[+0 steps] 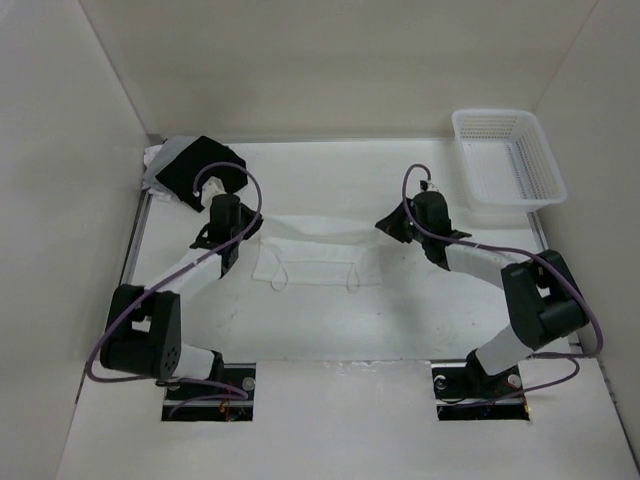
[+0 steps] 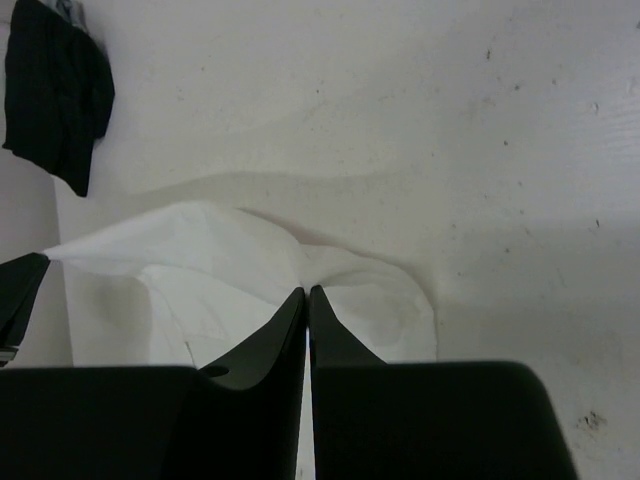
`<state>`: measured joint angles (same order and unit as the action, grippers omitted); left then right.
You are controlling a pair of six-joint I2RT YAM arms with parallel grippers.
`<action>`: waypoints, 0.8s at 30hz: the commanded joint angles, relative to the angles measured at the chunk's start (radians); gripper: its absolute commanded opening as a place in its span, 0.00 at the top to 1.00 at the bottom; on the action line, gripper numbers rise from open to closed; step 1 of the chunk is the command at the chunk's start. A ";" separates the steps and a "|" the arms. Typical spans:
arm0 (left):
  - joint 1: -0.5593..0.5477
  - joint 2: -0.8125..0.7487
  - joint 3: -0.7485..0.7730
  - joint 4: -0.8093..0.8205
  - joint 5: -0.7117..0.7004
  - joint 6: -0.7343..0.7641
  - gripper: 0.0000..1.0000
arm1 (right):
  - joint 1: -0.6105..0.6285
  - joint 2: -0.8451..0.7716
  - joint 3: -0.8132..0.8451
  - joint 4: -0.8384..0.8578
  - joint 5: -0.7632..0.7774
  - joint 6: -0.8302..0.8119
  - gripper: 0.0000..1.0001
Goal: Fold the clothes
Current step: Fold the tank top
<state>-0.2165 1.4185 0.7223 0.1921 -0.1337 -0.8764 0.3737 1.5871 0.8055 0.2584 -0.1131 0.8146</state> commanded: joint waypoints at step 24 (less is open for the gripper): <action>0.067 -0.558 -0.463 -0.071 0.171 -0.052 0.99 | 0.150 -0.423 -0.459 0.039 0.093 0.034 0.93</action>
<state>-0.1360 0.9157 0.2867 0.1509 0.0357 -0.9180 0.4808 1.2018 0.3634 0.2935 -0.0750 0.8391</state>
